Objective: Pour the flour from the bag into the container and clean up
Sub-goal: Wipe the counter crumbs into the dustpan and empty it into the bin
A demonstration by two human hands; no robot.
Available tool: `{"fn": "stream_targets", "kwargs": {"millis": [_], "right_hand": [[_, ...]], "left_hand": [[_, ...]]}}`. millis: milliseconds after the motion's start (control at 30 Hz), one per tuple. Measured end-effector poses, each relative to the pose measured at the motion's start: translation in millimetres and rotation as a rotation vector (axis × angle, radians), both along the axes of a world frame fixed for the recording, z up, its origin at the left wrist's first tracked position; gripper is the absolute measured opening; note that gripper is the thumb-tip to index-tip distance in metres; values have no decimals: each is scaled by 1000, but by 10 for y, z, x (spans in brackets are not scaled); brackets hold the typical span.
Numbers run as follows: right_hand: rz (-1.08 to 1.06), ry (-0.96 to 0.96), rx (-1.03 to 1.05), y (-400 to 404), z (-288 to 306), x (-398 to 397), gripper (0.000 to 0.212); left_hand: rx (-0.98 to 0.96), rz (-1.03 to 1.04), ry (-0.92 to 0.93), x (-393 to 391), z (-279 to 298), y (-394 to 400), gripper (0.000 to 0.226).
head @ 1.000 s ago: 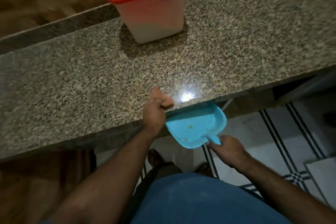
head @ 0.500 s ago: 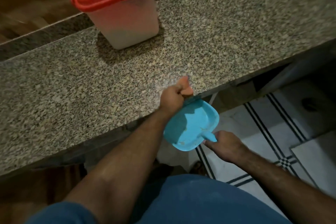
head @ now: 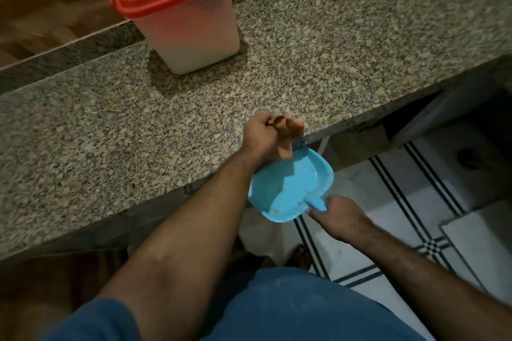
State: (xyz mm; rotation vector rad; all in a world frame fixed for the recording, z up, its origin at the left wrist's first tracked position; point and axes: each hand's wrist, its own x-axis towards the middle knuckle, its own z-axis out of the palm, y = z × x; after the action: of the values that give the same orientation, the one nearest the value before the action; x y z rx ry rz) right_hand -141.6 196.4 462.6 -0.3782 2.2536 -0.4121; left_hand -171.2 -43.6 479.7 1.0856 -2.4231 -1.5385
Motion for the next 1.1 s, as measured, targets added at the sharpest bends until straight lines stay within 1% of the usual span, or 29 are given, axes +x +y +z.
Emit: {"fn": "stream_targets", "kwargs": {"millis": [33,100,167,200,233,300,367,400,467,533,600,733,767,800,833,900,967,1000,1067,1100], "right_hand": [[6,2,6,-1,15,8,42],[23,13,11,2,41,24,42],[37,22,15,-9,67,52,40],[43,27,19,-20,80,74,39],[53,30,21,-32,89,102,39],[72,24,14,-70,104,198,37],[101,3,4,-126,117,328,34],[128,-5,-1,-169,129,403,33],[202,-9,-9,-301,149,574,35],[280,-14,-8,-506,144,784,36],[372,-9,-4,-754,88,1054,36],[636,3,-22,-1269,-108,1836,30],[704,-3,-24,-1382,-146,2069,28],[762,-10,-21,-1481,-172,2291,29],[814,-17,-9,-1551,-224,2493,33],[885,-59,12,-1710,-348,2942,39],[898,-145,18,-1809,-445,3356,33],[907,-184,18,-1860,-493,3563,30],[935,-251,56,-1932,-592,3917,26],[949,-284,99,-1968,-656,4072,23]], "left_hand": [[-46,32,2,-16,0,-68,34],[-141,67,15,34,-77,-164,30],[-207,-51,-48,216,-109,-103,23],[-199,-99,-70,304,-129,-50,20],[-158,-121,-49,390,-135,-12,20],[54,-32,31,551,-63,-6,22],[244,104,122,773,35,-69,37],[287,156,159,918,75,-124,45],[362,239,218,1320,133,-234,54],[467,372,275,1823,156,-377,56],[546,543,339,2432,133,-560,52],[654,864,436,4006,106,-695,24],[656,939,444,4433,96,-662,23],[631,1006,429,4851,40,-615,27],[610,1066,422,5242,-19,-528,26],[604,1222,489,5980,-90,-314,9],[591,1417,470,6598,-193,-58,12],[586,1513,454,6891,-261,68,17],[601,1637,431,7396,-436,326,34],[617,1685,421,7589,-539,437,33]]}}
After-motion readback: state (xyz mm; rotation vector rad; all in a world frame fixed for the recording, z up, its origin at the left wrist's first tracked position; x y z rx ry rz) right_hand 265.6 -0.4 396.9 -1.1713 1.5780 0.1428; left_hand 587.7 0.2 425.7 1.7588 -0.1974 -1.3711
